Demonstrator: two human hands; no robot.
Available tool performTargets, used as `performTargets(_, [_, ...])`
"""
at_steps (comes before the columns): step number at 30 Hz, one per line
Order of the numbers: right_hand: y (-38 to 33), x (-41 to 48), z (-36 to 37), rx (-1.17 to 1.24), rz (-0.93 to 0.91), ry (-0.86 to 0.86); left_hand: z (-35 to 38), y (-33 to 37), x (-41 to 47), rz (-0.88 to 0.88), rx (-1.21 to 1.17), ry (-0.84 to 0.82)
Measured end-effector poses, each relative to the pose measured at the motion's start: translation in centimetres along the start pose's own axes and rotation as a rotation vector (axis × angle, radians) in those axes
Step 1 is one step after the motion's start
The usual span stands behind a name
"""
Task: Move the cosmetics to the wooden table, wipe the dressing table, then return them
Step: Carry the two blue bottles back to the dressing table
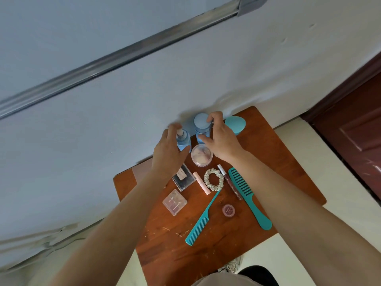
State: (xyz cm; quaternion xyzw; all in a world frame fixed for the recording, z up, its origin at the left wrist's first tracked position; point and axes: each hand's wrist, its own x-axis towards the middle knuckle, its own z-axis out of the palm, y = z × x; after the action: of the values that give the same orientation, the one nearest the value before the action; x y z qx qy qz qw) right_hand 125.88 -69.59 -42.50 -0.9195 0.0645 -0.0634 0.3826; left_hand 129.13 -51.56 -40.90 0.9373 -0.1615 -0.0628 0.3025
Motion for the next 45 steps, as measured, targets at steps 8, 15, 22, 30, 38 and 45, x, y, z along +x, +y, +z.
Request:
performTargets(8, [0.2, -1.3, -1.0, 0.148, 0.019, 0.030, 0.3, 0.3, 0.0, -0.052, -0.054, 0.003])
performTargets(15, [-1.2, -2.6, -6.3, 0.157, 0.089, 0.197, -3.3, 3.0, -1.6, 0.061, -0.158, 0.164])
performTargets(22, [-1.2, -6.7, -15.1, 0.303, 0.088, 0.608, -4.9, 12.0, -0.4, 0.268, -0.368, 0.263])
performTargets(30, [2.7, -23.1, -27.3, 0.012, 0.205, 0.942, 1.1, 27.4, -5.5, 0.464, -0.621, 0.043])
performTargets(38, [5.6, -47.8, -39.3, -0.127, 0.375, 1.344, 9.3, 46.6, -22.1, 0.824, -0.727, -0.281])
performTargets(45, [7.4, -74.1, -44.4, -0.211, 0.567, 1.491, 18.4, 59.3, -42.5, 1.096, -0.756, -0.505])
